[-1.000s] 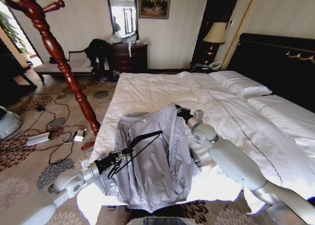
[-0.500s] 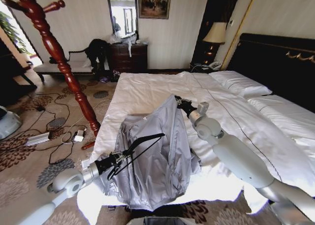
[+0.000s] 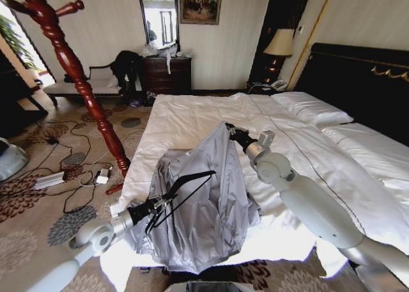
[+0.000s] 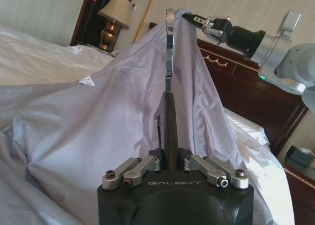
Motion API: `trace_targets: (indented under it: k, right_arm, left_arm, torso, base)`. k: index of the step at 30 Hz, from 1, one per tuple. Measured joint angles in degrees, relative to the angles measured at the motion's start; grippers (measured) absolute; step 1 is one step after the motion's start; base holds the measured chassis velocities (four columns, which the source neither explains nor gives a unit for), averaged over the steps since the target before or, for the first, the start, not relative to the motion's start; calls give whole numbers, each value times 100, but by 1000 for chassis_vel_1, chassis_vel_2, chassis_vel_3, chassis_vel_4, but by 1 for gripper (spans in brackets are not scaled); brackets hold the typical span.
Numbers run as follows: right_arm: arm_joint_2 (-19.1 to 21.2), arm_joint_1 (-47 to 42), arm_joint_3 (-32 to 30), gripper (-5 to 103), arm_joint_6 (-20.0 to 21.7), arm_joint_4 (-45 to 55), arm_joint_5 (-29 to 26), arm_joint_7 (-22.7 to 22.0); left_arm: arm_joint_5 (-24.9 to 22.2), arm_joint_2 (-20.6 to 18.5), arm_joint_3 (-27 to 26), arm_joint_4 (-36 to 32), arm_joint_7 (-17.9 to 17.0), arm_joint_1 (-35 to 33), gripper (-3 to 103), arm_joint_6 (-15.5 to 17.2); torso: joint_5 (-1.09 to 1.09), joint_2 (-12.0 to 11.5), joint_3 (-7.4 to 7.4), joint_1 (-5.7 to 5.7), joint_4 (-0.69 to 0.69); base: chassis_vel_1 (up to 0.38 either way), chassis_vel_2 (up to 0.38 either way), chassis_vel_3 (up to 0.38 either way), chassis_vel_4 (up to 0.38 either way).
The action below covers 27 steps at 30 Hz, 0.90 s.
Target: Pick up the clothes from the bed and hang them on the clothes hanger.
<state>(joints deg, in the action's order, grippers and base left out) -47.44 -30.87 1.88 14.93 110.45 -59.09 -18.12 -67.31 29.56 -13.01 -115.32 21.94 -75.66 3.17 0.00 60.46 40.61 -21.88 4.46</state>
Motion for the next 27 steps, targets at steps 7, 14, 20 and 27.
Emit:
trace_targets:
  k: [7, 14, 20, 27]
  right_arm:
    - [-214, 116, 291, 0, 22, -4, -106, -42]
    - [-190, -179, 240, 0, 85, 244, -173, -154]
    - [-173, -321, 229, 0, 170, 499, -479, -329]
    - [-206, -424, 253, 0, 232, 702, -686, -443]
  left_arm:
    - [-168, -27, 29, -119, 15, 181, 16, 75]
    - [-570, 70, 711, 28, -54, 1311, 16, 174]
    - [-777, 240, 1129, 177, -90, 1875, 16, 238]
    - [-850, 438, 1500, 386, -88, 2382, 16, 287]
  torso:
    - [-1, 0, 0, 0, -3]
    - [0, 0, 0, 0, 4]
    - [-1, 0, 0, 0, 0]
    - [0, 0, 0, 0, 0]
  base:
    - [0, 0, 0, 0]
    - [0, 0, 0, 0]
    - [0, 0, 0, 0]
    - [0, 0, 0, 0]
